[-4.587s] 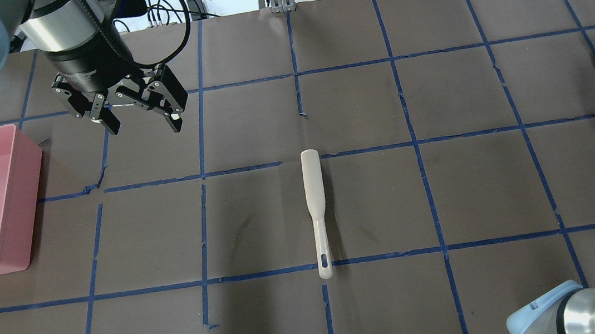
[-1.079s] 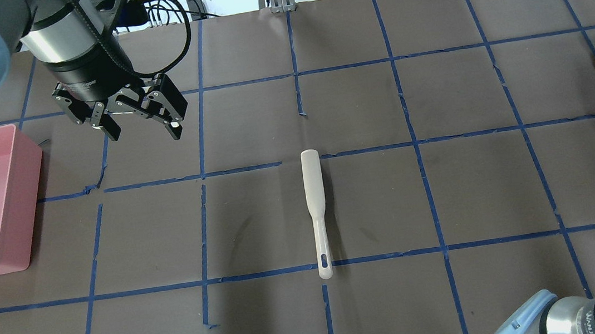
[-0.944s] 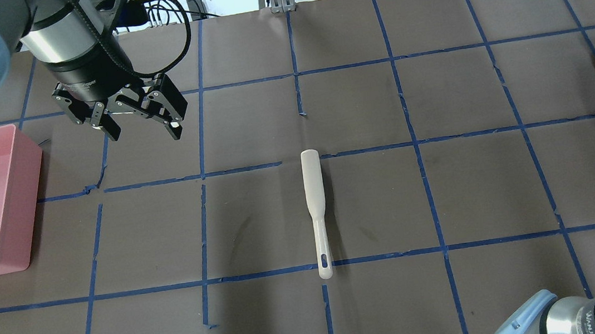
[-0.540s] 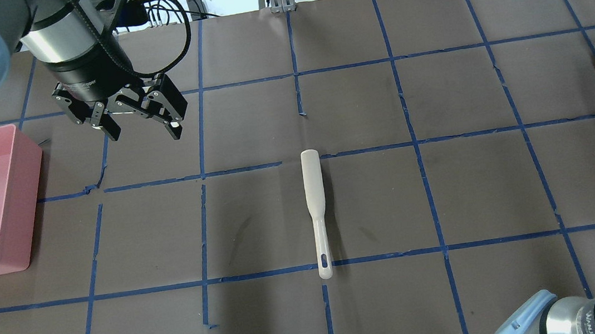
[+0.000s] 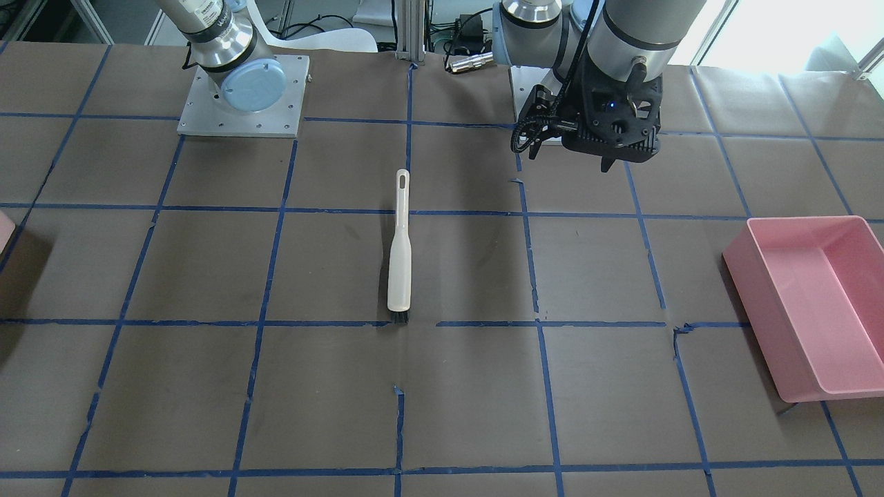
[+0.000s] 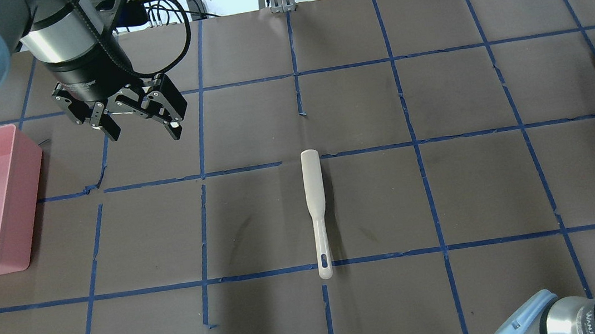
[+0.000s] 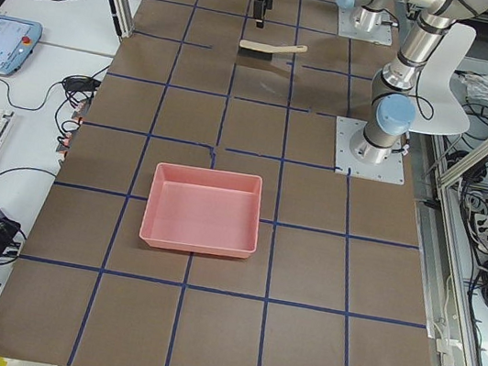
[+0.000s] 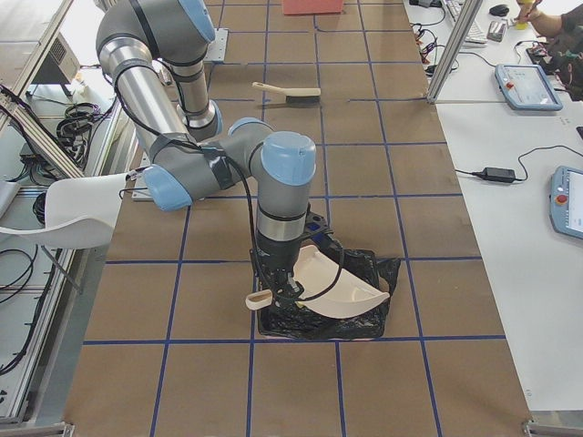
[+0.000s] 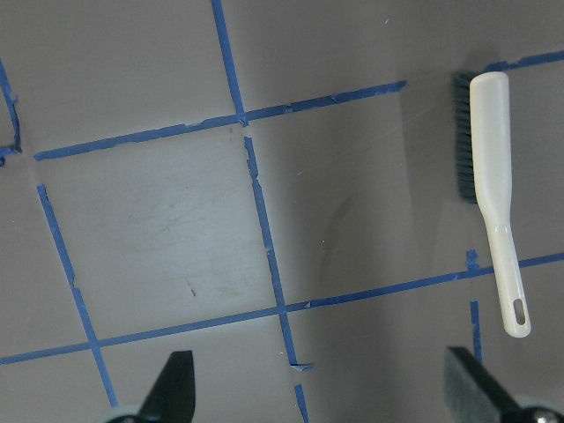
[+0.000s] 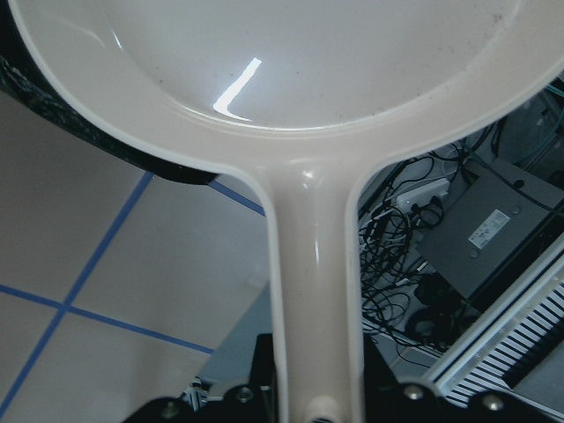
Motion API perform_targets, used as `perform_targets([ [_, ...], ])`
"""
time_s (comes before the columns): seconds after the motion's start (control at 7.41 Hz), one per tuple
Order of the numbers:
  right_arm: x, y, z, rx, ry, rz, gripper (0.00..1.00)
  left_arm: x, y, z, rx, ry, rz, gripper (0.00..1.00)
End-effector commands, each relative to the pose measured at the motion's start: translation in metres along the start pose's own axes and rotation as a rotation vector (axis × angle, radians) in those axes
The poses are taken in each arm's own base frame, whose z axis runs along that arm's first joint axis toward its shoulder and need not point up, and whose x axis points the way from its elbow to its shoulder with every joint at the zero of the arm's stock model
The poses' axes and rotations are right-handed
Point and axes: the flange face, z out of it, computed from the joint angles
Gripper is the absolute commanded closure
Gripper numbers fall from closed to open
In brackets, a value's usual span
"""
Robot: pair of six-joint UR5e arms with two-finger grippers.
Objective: Sweep and dump trash in nearest bin
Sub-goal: 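Tip the dustpan over the bin with the right gripper to empty it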
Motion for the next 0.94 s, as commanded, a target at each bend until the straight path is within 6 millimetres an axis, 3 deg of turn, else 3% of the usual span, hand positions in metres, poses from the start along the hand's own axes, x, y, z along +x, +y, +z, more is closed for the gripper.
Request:
perform_targets([
  [0.0, -0.024, -0.008, -0.015, 0.081, -0.113, 0.145, 0.94, 0.0, 0.0, 0.0, 0.0, 0.0, -0.001, 0.0],
  [0.13, -0.04, -0.013, -0.026, 0.133, -0.145, 0.209, 0.94, 0.001, 0.0, 0.0, 0.0, 0.0, 0.0, 0.0],
  [0.4, -0.069, -0.048, -0.039, 0.229, -0.221, 0.258, 0.94, 0.001, 0.0, 0.0, 0.0, 0.0, 0.0, 0.0],
  [0.54, -0.088, -0.068, -0.046, 0.265, -0.321, 0.334, 0.94, 0.002, 0.001, 0.0, 0.0, 0.0, 0.002, 0.0],
  [0.81, -0.118, -0.128, -0.054, 0.285, -0.411, 0.355, 0.94, 0.001, 0.001, -0.001, 0.001, 0.0, 0.0, 0.0],
])
